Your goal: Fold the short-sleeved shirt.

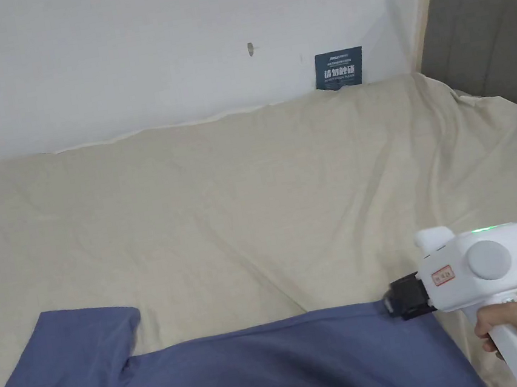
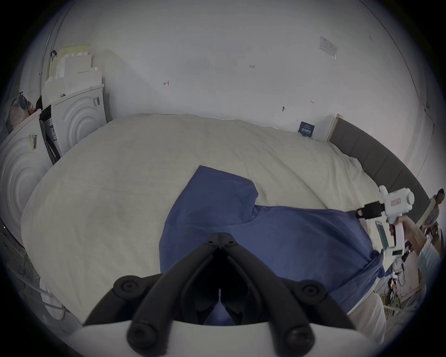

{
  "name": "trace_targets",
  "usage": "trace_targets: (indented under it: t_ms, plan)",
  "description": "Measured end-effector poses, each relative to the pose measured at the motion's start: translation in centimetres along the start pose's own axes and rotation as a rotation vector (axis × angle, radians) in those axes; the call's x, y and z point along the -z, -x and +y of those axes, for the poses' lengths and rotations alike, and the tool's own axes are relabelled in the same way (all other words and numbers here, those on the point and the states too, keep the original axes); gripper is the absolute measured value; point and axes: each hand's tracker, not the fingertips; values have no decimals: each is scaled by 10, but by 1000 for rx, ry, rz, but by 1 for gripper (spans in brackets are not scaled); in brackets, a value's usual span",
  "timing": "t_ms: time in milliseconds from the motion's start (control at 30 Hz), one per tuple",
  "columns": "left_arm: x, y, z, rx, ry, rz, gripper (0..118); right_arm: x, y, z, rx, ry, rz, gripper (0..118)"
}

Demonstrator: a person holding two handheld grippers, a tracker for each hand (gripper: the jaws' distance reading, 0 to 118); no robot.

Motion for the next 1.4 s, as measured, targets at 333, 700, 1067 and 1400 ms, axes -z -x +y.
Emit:
trace_targets:
  t_ms: [333, 700, 1067, 1400]
  plan:
    - [0, 20, -23, -25, 62, 39, 0, 45, 7, 14, -21, 61, -68, 99]
    - [3, 18, -16, -1, 79, 40, 0, -5, 18, 20, 0, 25, -70, 9]
    - [15, 12, 5, 36, 74, 78, 0, -45, 33, 28, -45, -48, -15, 7]
    - [109, 26, 46, 48, 219, -7, 107, -33, 27, 29, -50, -48, -6, 7]
